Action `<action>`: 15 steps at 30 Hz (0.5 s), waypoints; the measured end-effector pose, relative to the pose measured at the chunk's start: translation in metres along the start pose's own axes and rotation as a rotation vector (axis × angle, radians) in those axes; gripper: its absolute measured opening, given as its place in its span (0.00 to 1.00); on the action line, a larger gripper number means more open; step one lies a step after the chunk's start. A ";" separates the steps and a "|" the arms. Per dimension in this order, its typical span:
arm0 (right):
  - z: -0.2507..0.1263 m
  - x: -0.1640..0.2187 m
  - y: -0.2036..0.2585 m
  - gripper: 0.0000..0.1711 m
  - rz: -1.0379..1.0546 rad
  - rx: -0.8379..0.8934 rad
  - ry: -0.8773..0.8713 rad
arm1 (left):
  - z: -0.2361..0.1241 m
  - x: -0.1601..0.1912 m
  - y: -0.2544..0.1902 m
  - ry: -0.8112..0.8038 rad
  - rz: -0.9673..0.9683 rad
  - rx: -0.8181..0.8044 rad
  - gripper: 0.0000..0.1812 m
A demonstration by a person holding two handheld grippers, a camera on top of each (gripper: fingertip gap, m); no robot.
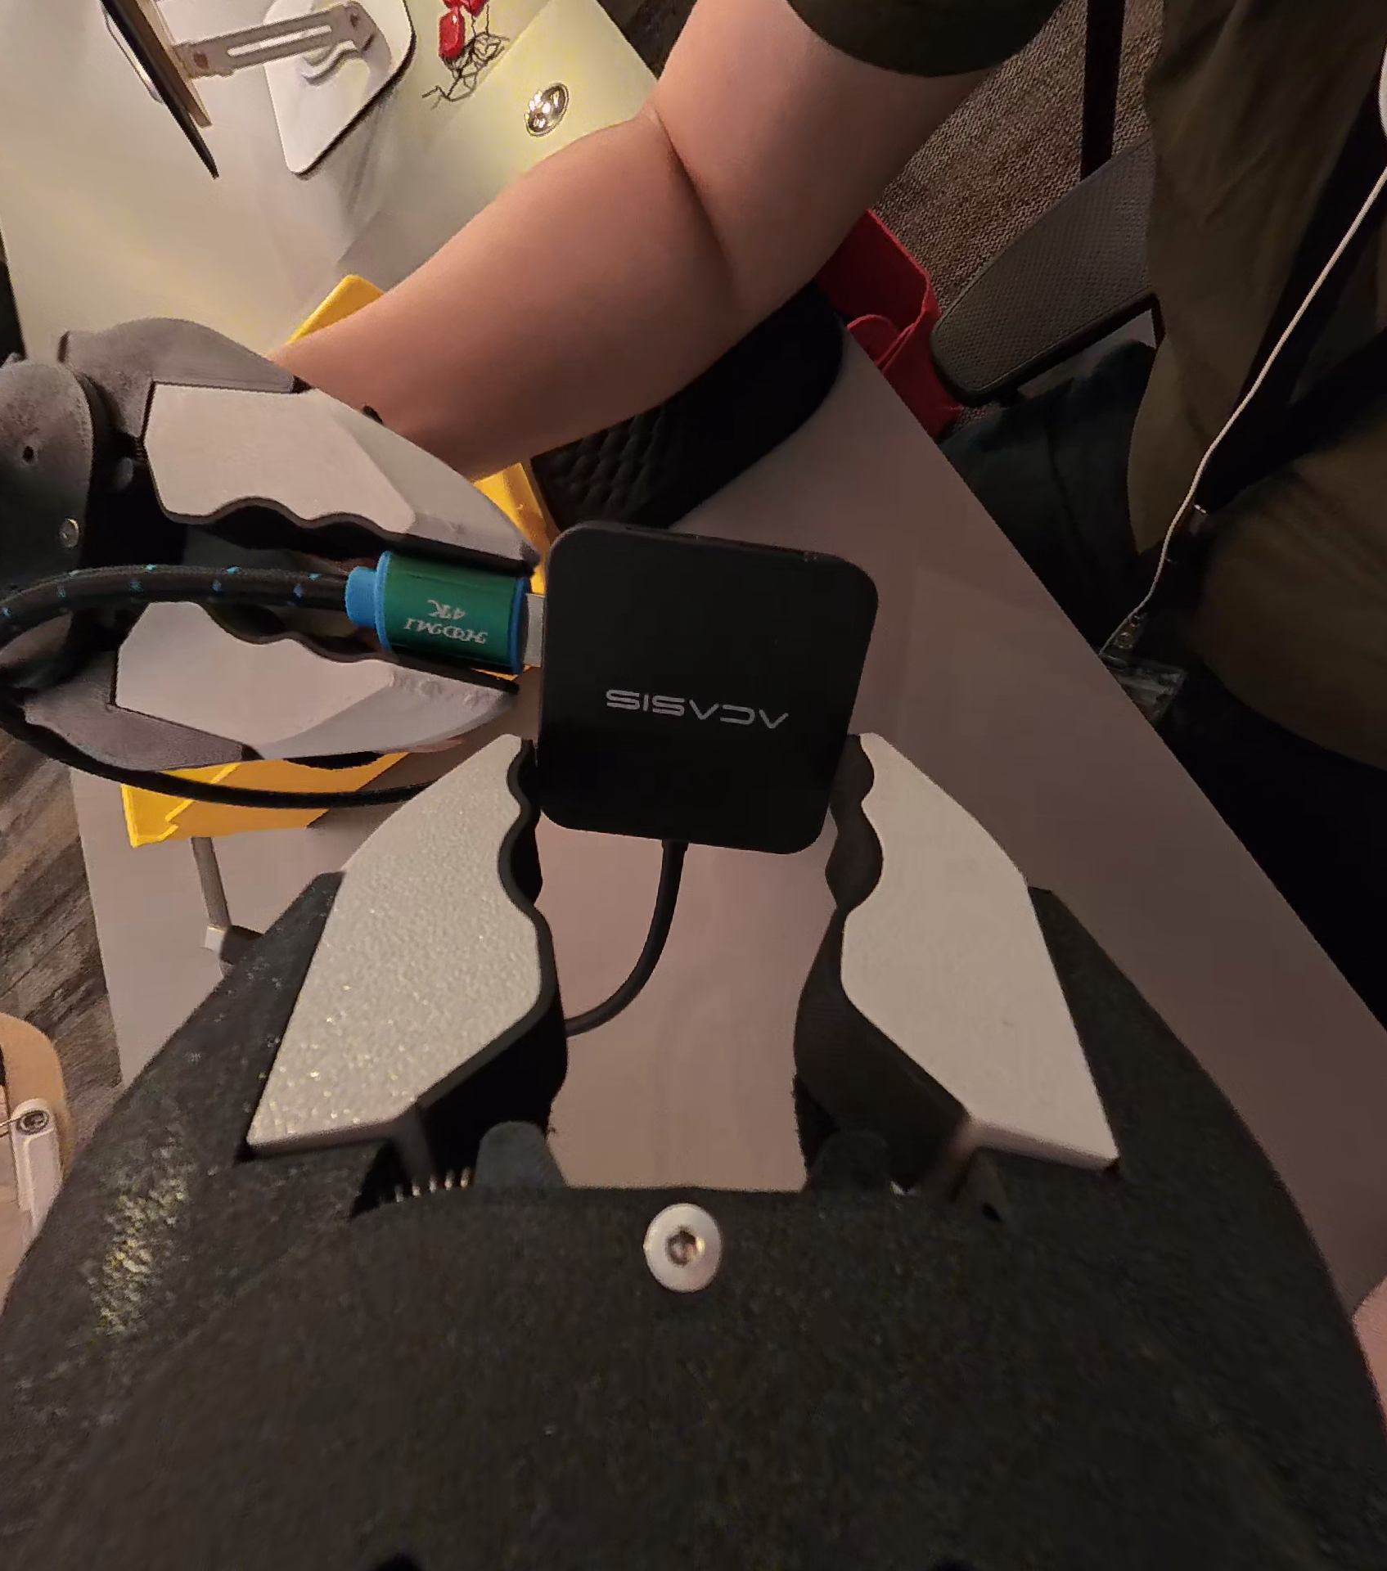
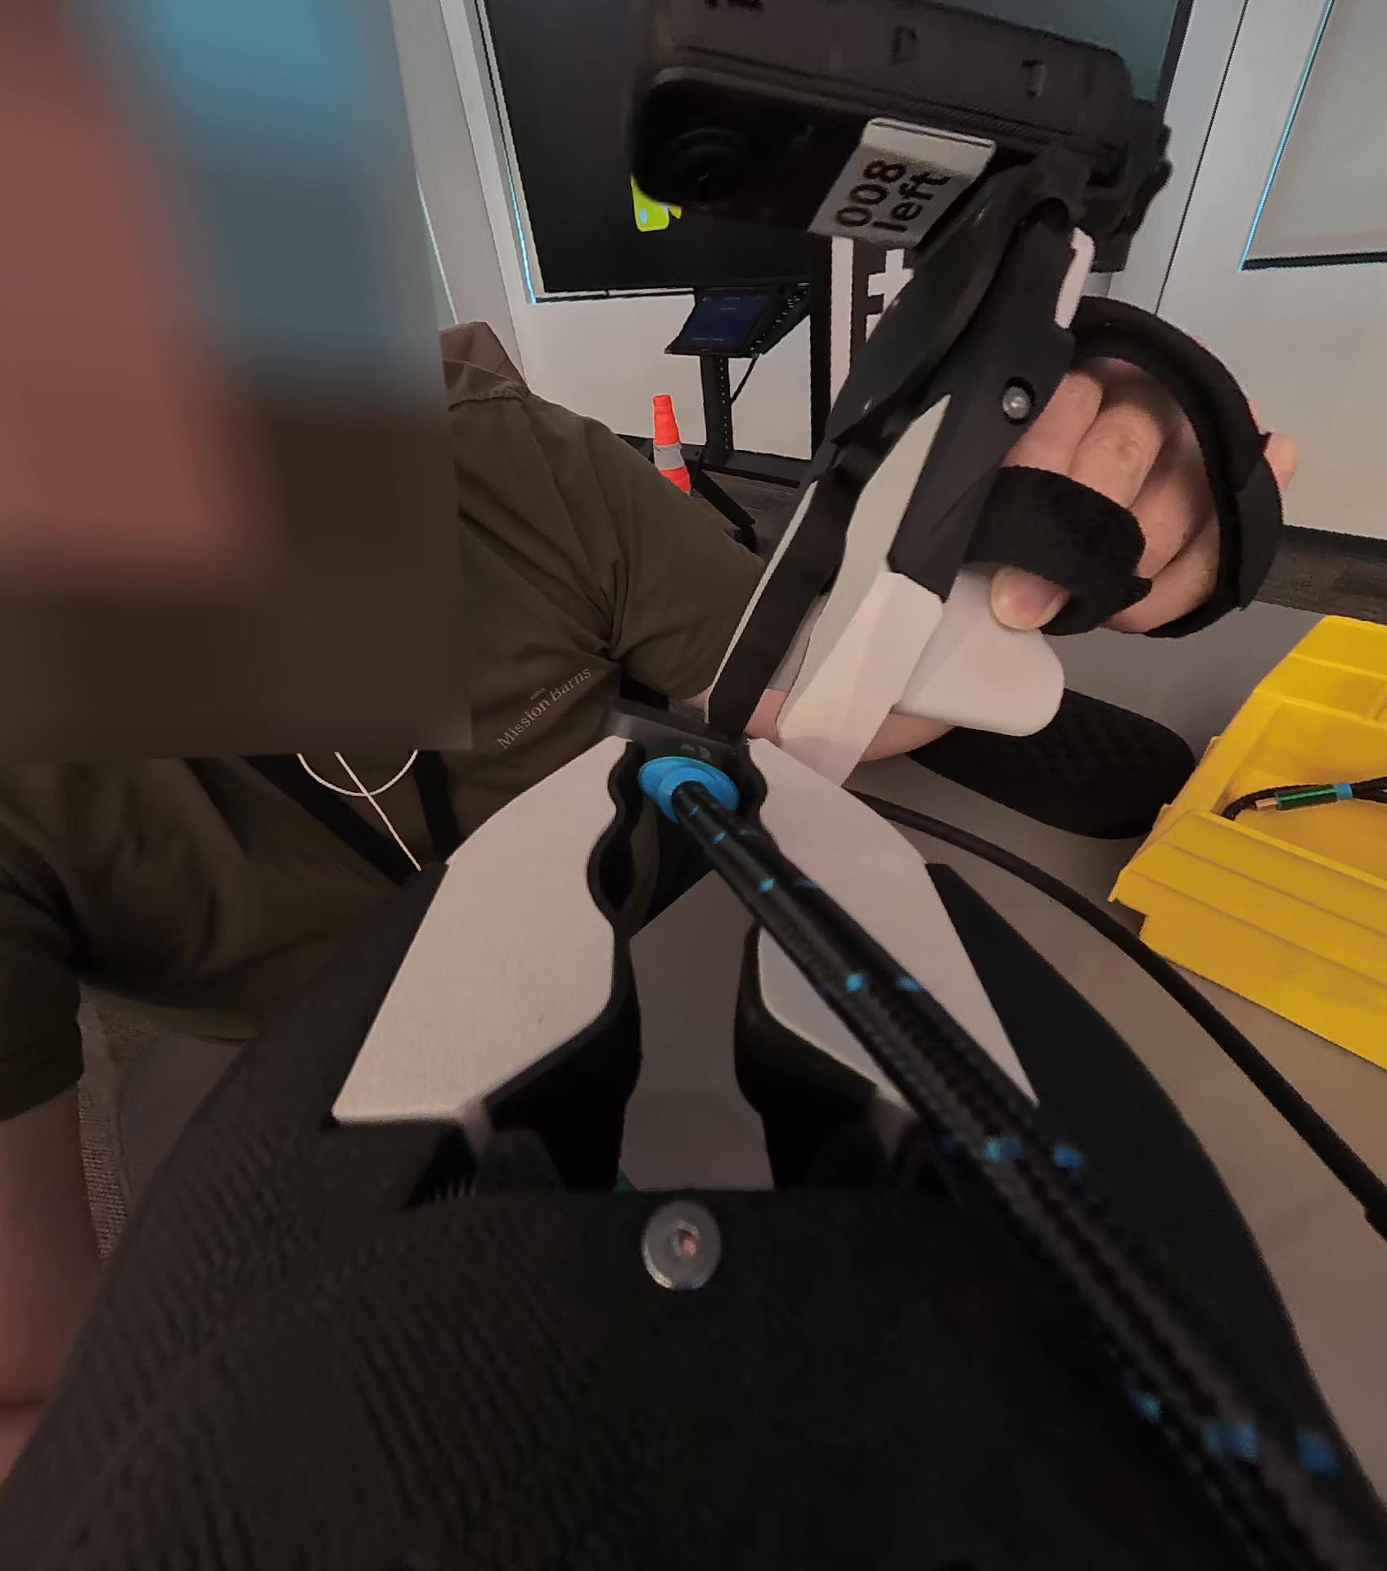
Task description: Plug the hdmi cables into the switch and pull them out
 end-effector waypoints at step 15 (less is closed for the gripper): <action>0.006 0.010 0.007 0.13 -0.008 -0.064 0.041 | 0.010 0.001 -0.006 0.094 0.041 -0.014 0.37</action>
Point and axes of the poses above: each gripper's, where its closed fingertips meet, z out along the fingers, x out of its underside, y = z × x across the jaws, the point moved 3 cm from there along -z, back along the fingers, and after that the axes turned 13 degrees about -z, right-handed, at the moved point
